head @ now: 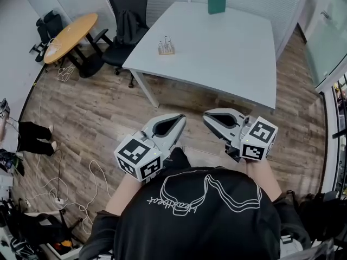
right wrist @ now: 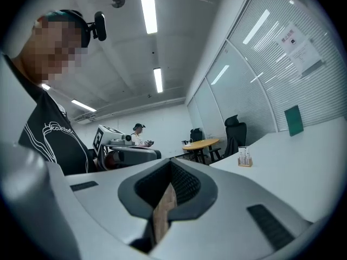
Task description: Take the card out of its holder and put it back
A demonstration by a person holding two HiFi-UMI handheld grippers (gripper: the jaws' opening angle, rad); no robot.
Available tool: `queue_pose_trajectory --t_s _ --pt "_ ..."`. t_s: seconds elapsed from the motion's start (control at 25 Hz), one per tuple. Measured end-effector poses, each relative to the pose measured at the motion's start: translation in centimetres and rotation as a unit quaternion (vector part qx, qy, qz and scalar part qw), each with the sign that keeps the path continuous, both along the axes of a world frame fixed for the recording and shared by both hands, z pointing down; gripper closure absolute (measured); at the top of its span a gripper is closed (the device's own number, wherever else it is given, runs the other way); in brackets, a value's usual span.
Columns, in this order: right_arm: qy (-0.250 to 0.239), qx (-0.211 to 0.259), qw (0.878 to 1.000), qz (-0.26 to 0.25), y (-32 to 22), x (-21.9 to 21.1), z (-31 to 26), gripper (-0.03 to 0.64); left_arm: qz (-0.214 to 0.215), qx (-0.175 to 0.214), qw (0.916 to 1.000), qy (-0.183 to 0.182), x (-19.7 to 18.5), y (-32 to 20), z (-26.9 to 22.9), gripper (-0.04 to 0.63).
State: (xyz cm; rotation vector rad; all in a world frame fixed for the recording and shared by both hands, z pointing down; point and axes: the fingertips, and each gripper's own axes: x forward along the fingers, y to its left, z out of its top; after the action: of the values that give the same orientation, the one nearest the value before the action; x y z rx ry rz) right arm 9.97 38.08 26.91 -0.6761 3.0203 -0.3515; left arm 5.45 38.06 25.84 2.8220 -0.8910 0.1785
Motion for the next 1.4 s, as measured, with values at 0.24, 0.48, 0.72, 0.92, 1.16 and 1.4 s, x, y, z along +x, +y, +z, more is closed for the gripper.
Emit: queue_pose_trajectory --t_s 0.24,0.48,0.72,0.92,1.16,1.4 --pt "0.02 -0.007 1.0 -0.012 -1.5 -0.7 2.3 0.611 -0.009 -0.021 0.9997 0.001 -0.5 -2.2 2.3 0.581" --pt "0.01 -0.04 0.999 0.003 -7.4 -1.6 4.4 0.611 -0.01 -0.058 0.9983 -0.002 -1.9 -8.5 4.8 0.582" --pt "-0.004 -0.066 0.998 0.023 -17.5 -2.3 5.6 0.611 0.0 -0.085 0.9963 -0.013 -3.3 -18.4 6.4 0.581" --pt "-0.009 -0.094 0.994 0.055 -26.6 -3.5 7.0 0.611 0.0 -0.106 0.9938 -0.034 -6.2 -27.1 8.0 0.581" --pt "0.009 -0.109 0.991 0.082 -35.3 -5.6 7.6 0.611 -0.013 -0.128 0.9914 -0.028 -10.1 -35.5 8.9 0.581" --pt "0.001 -0.117 0.989 0.091 -39.7 -7.0 8.3 0.611 -0.03 -0.145 0.9888 -0.017 -12.4 -39.9 10.5 0.581"
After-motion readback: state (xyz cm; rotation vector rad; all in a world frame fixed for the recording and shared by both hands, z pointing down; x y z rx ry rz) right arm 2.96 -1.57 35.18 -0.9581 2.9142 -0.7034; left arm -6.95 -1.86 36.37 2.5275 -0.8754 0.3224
